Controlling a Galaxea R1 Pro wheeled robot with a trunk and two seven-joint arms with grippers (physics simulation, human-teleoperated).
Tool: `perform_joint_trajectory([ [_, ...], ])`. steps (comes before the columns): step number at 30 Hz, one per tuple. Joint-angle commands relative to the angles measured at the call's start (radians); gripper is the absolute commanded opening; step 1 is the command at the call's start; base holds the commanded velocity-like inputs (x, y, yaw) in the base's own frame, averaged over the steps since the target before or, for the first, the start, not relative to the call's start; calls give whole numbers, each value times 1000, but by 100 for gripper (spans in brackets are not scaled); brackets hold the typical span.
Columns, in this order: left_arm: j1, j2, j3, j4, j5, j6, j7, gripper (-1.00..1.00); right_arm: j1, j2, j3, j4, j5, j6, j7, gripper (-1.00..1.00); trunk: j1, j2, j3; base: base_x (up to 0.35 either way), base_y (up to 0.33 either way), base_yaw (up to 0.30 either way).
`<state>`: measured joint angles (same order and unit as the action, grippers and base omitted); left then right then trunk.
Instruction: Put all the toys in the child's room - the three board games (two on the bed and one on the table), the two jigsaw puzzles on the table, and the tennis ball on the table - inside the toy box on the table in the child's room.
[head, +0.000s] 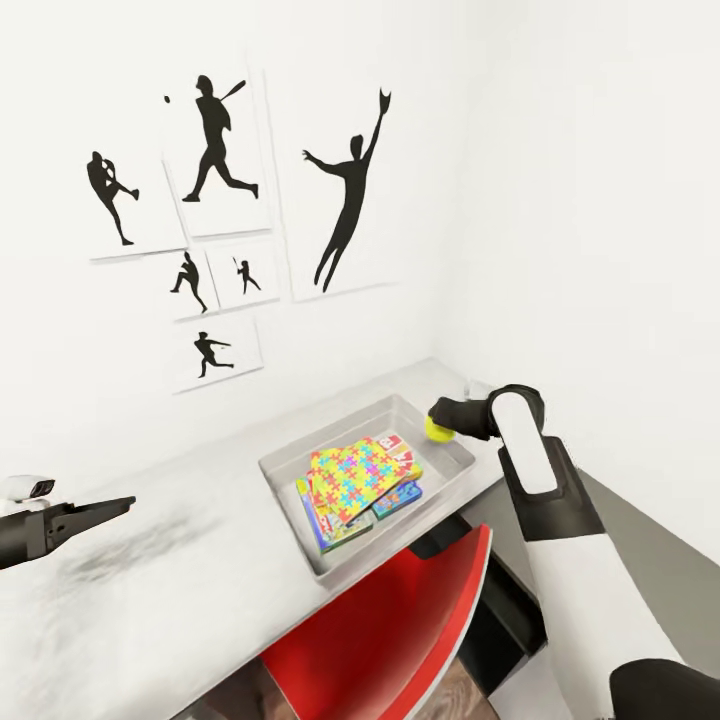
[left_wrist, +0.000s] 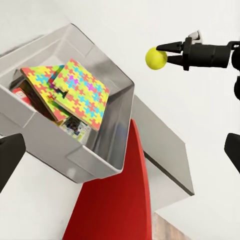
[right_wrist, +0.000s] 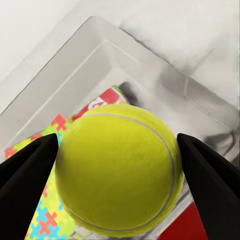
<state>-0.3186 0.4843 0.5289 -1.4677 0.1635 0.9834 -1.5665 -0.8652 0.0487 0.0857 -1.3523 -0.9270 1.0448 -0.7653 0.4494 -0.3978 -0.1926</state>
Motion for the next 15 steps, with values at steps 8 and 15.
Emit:
perform_joint_trajectory([
  [8,0,-2,-2,0,-1,9,-4,100,-13,14,36,13,-13,2,-7,-100,1,-2,1,0,0,-44],
  [15,0,-6,-7,0,-2,8,-4,100,-6,26,6,-21,-12,2,-6,-100,1,-2,1,0,0,0],
])
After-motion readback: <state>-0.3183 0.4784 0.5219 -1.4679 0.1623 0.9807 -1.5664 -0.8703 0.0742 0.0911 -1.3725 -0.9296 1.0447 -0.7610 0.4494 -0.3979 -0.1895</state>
